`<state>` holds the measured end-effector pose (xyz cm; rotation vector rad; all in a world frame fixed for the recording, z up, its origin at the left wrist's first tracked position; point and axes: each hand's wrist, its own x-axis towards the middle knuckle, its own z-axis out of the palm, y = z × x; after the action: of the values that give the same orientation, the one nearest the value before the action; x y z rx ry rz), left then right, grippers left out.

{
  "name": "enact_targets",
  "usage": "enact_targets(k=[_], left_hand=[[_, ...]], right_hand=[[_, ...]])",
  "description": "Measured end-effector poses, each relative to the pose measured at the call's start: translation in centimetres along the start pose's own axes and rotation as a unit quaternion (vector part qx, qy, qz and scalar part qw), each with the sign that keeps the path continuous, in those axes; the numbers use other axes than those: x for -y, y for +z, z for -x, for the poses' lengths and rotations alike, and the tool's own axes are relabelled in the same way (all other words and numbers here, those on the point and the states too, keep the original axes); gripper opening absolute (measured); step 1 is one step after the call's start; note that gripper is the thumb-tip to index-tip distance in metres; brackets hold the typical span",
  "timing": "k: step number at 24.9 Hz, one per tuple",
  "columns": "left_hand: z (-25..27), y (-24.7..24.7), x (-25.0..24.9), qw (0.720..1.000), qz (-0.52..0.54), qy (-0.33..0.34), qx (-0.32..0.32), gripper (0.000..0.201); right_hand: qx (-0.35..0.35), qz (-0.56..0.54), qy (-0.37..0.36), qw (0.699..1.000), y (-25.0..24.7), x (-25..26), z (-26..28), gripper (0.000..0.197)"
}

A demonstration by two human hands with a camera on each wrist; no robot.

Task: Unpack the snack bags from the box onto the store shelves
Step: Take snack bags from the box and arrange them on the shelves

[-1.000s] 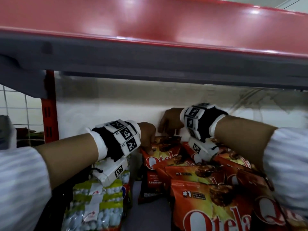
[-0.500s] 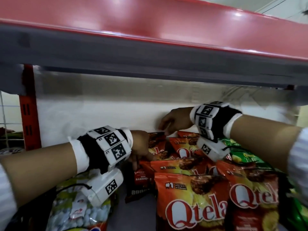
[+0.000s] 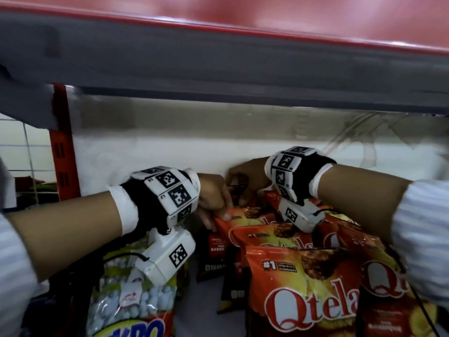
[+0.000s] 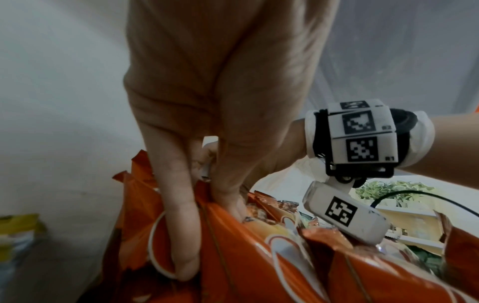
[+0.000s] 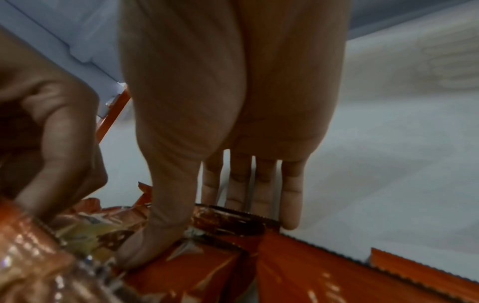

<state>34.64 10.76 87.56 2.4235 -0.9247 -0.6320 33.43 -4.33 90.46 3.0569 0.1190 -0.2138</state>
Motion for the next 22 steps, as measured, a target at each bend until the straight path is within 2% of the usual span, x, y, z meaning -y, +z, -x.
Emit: enact_targets(k=[2, 6, 9, 11, 14, 17, 20, 22], left_hand=[[0.3, -0.4, 0.3, 1.000, 0.003, -0.002, -0.023, 0.011], [0.6, -0.8, 0.8, 0.999, -0.031, -0.013, -0.043, 0.009], [0.7, -0.6, 1.0, 0.996, -0.031, -0.027, -0.073, 0.018], [0.6, -0.3, 1.0, 0.995, -0.030, -0.035, -0.087, 0.012], [0.4, 0.0, 1.0, 0.992, -0.017, -0.044, -0.115, 0.007], [0.2, 0.4, 1.2, 0.991, -0.008, -0.049, -0.122, 0.003], [0.7, 0.7, 0.8, 0.992, -0.007, -0.074, -0.099, 0.005], [1.2, 0.2, 0.6, 0.992, -0.028, -0.092, -0.077, 0.022]], right_hand=[[-0.005, -0.018, 0.002, 1.000, 0.0, -0.2, 0.2, 0.068], [-0.016, -0.033, -0.011, 0.999, -0.4, -0.9, 0.7, 0.063], [-0.005, -0.027, -0.005, 1.000, -0.2, -1.0, 0.7, 0.064], [0.016, -0.011, 0.007, 1.000, 0.0, -1.0, 0.6, 0.058], [0.001, -0.006, 0.005, 1.000, -0.1, -1.1, 0.4, 0.044], [-0.004, 0.003, 0.008, 1.000, -0.1, -0.9, 0.2, 0.041], [-0.014, -0.006, 0.012, 1.000, -1.2, -0.6, 1.1, 0.030], [-0.015, -0.033, -0.002, 0.999, -2.7, -0.3, 2.6, 0.015]])
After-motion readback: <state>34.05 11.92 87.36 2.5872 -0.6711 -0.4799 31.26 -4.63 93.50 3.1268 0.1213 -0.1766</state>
